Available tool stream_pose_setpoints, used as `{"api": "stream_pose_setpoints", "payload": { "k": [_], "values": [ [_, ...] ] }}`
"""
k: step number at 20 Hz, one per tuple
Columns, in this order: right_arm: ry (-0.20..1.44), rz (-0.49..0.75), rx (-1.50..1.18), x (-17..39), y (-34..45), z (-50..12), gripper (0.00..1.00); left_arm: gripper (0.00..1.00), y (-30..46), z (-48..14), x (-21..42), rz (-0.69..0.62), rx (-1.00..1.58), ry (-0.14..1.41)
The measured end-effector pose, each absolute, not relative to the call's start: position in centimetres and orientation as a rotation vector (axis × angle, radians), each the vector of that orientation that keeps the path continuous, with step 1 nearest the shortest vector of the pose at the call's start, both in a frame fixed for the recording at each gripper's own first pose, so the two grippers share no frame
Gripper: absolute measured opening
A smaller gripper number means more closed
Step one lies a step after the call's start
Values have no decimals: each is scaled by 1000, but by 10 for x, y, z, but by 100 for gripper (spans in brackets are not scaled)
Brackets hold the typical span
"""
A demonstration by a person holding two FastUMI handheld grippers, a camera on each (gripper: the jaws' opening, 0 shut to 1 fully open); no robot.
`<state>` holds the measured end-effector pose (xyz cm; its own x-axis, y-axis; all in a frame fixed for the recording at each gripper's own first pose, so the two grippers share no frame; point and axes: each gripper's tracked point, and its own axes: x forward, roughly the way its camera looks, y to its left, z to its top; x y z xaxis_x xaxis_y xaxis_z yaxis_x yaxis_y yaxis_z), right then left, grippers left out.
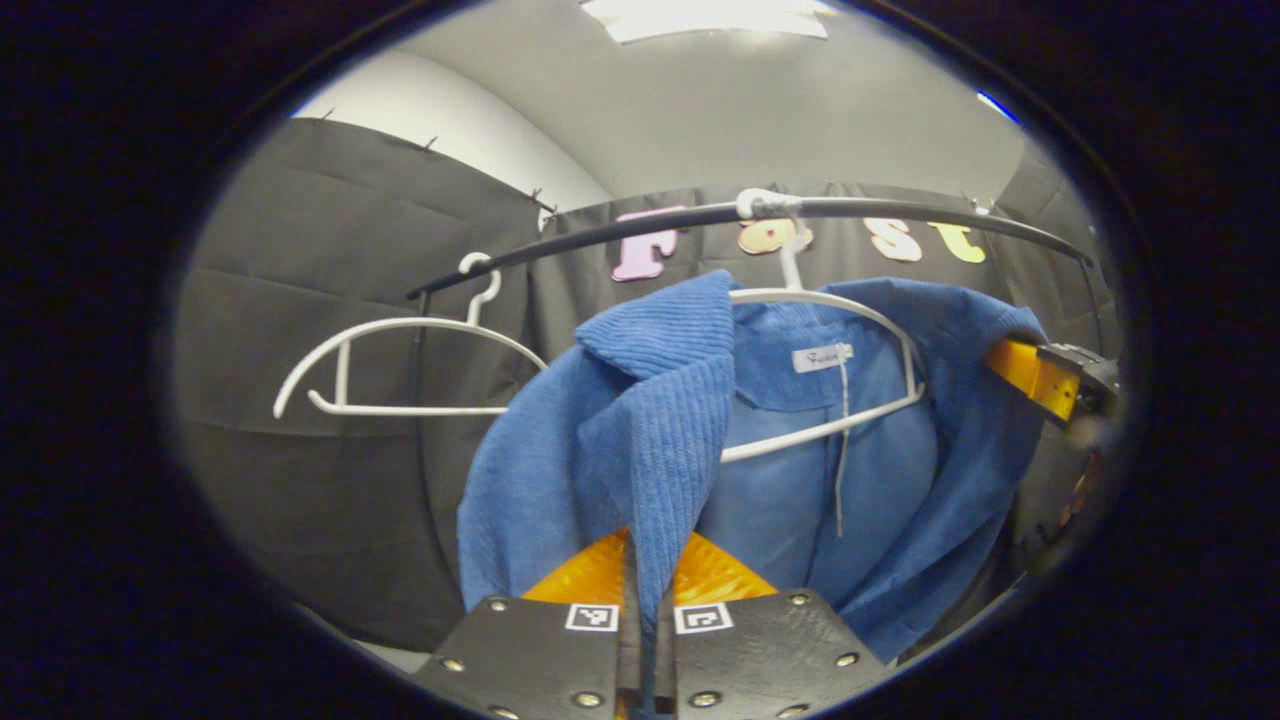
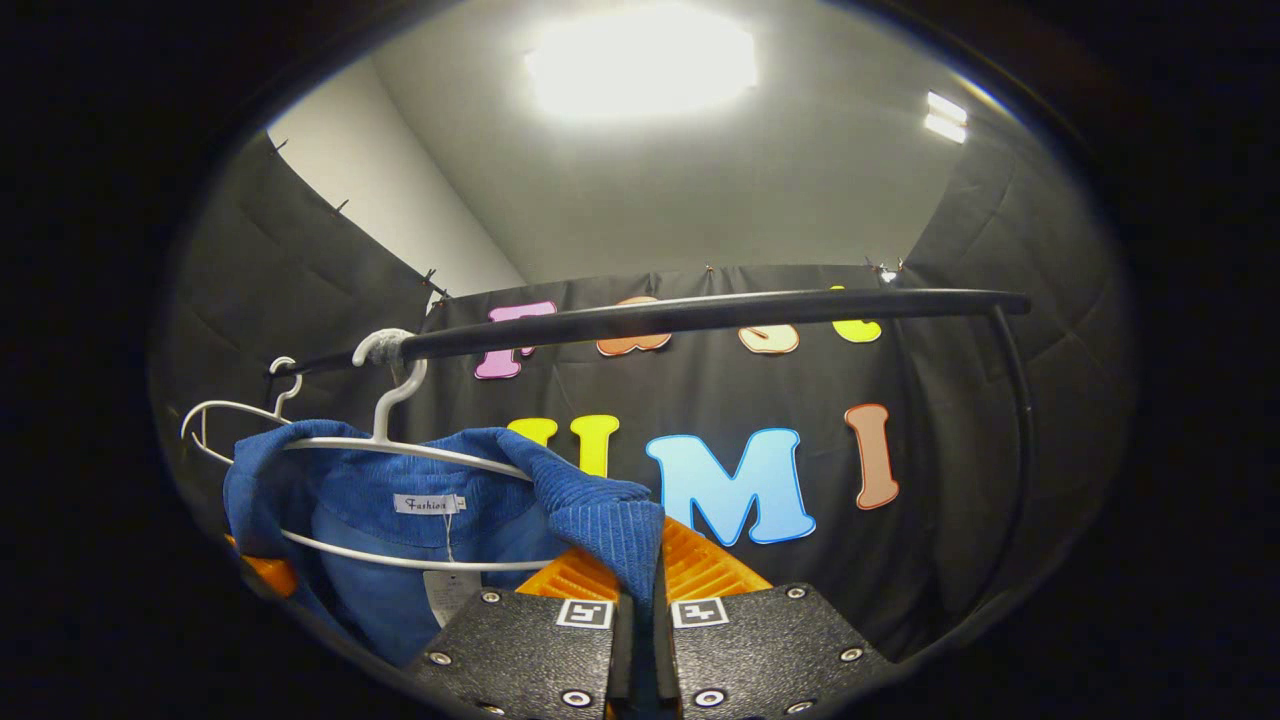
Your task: Grasp the clothes on the hanger with both hands and then place them into the laundry hamper below.
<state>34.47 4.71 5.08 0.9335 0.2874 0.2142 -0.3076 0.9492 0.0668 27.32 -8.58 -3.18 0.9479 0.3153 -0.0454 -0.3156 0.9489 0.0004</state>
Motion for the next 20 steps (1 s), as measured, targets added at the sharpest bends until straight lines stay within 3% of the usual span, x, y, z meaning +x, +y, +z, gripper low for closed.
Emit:
{"api": "stream_pose_setpoints", "payload": {
  "k": [2, 10, 14, 16, 17, 20],
  "values": [
    [-215, 302, 91, 350, 45, 53, 7, 1, -81, -17, 263, 305, -22, 12],
    [-281, 274, 44, 384, 36, 66, 7, 5, -18, 75, 225, 378, 12, -135],
    [-296, 270, 27, 404, 36, 65, 7, 1, 9, 94, 233, 392, 55, -156],
    [-293, 272, 13, 411, 41, 62, 7, 5, 17, 99, 240, 383, 75, -152],
    [-287, 274, 4, 414, 43, 59, 7, 1, 22, 99, 243, 378, 79, -148],
    [-257, 266, -22, 427, 46, 41, 7, 6, 32, 97, 257, 358, 69, -137]
  ]
}}
